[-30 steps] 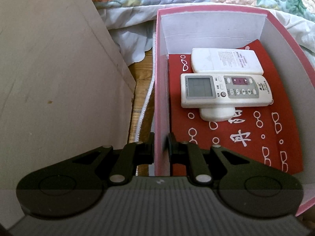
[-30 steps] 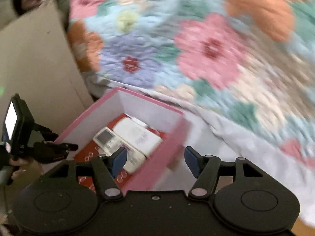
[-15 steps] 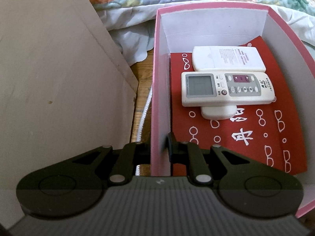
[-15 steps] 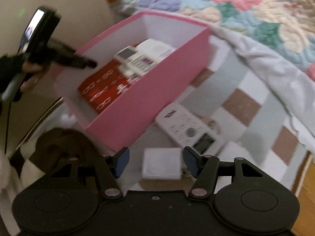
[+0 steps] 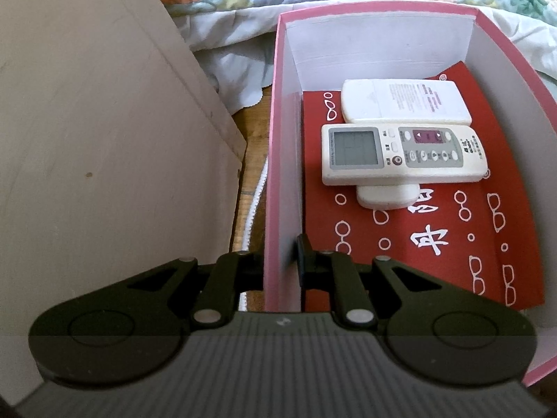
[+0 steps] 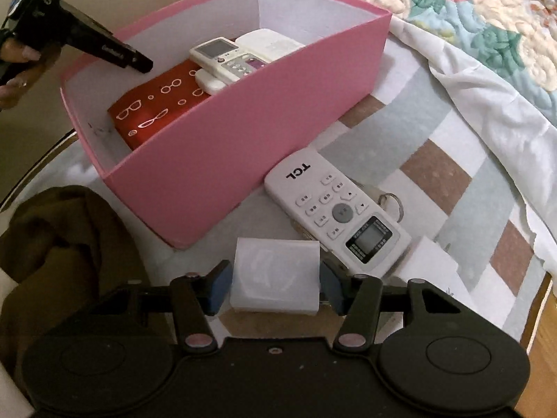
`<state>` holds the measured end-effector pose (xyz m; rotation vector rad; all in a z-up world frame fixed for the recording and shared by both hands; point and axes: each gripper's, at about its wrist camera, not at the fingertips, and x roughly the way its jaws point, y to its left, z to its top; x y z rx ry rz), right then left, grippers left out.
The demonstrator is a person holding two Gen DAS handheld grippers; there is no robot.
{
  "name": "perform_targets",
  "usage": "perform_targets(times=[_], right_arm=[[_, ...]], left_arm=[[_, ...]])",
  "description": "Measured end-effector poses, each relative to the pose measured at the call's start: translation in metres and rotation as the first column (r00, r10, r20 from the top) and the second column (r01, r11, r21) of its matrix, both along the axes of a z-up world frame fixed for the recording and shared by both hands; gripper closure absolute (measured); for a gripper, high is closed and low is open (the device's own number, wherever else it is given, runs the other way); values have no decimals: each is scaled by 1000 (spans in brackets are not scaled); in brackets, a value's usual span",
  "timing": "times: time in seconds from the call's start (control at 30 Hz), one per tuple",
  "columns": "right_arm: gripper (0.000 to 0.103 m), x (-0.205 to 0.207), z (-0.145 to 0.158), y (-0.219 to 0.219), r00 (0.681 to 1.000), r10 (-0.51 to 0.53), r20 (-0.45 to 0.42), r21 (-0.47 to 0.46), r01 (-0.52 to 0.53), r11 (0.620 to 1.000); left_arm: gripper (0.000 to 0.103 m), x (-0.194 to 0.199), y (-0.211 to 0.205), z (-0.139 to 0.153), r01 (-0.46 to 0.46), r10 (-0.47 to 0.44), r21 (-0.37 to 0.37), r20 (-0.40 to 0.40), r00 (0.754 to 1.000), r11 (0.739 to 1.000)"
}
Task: Organize rigid objects
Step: 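Grasp a white plug adapter with the right tool and carry it toward the box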
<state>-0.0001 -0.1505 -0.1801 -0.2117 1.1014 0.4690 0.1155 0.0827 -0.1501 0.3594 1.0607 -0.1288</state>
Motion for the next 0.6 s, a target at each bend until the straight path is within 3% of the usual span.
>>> perform_targets(times=[0.37,0.6], right_arm=[[42,9,-11,4,996,-59,-67,-50,56,997],[42,18,36,-16,982,-182,-48,111,186,976]], left_arm=[[90,0,0,-2,6,-6,-3,-3,1000,1000],[90,2,4,-3,10,-10,-12,-7,1000,1000]])
